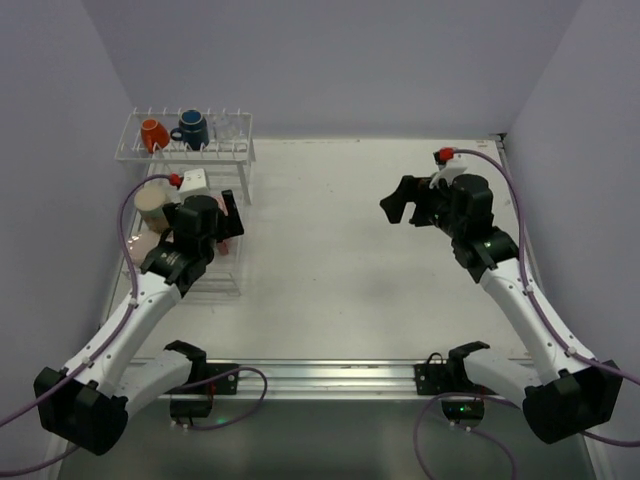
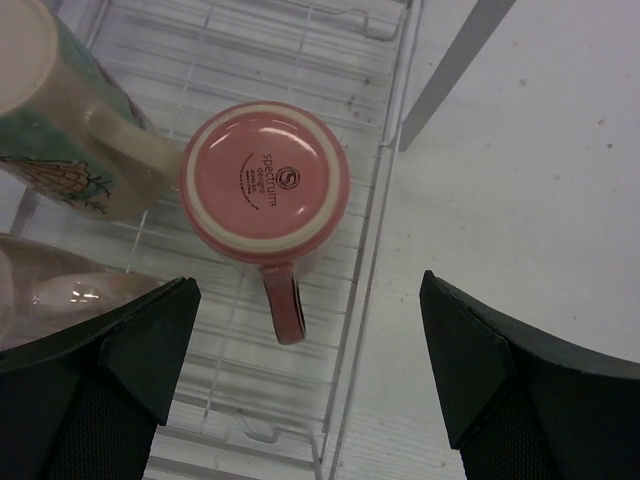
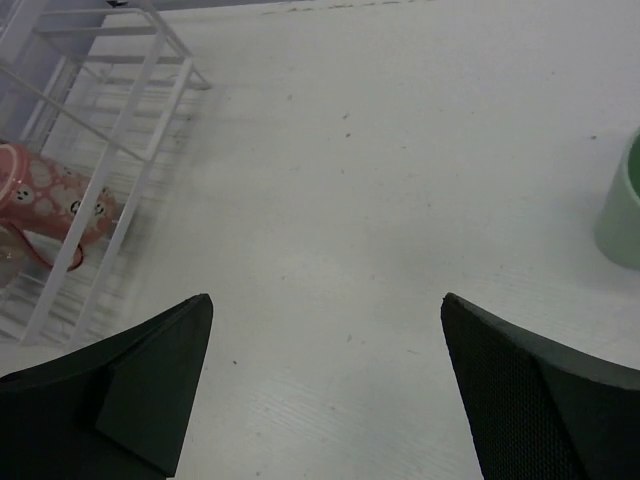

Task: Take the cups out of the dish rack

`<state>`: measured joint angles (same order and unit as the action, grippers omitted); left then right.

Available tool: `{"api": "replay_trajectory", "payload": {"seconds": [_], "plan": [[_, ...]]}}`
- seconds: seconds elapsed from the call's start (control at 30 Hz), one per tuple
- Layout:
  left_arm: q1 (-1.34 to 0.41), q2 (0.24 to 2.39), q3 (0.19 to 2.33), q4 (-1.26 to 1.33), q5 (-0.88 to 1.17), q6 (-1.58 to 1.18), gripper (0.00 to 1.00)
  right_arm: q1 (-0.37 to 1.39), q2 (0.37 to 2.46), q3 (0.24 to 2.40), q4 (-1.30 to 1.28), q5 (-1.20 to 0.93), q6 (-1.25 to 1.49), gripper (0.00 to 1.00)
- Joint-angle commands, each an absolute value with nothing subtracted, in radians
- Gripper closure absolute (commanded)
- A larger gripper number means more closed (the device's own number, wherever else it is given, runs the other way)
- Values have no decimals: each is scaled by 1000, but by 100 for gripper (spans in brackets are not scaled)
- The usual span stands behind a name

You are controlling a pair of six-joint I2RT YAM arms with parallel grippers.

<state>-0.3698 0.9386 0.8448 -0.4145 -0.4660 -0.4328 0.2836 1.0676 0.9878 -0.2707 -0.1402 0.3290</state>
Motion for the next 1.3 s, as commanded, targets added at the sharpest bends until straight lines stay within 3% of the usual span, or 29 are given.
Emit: {"api": "replay_trajectory", "payload": {"seconds": [0.0,0.2,0.53,1.27], "plan": [[-359,994,908,-361,-584,-417,0,314,1037,956,-129,-221,365,1],[-316,1066,887,-308,-608,-390,0,324,1022,933,-103,-278,364,1],[-227,1204,910,-253,-471,-357,0,337,1002,923,-84,-350,359,1],[-195,1388,956,-190,-552,-330,1,377,1015,925,-95,-368,334,1]]}}
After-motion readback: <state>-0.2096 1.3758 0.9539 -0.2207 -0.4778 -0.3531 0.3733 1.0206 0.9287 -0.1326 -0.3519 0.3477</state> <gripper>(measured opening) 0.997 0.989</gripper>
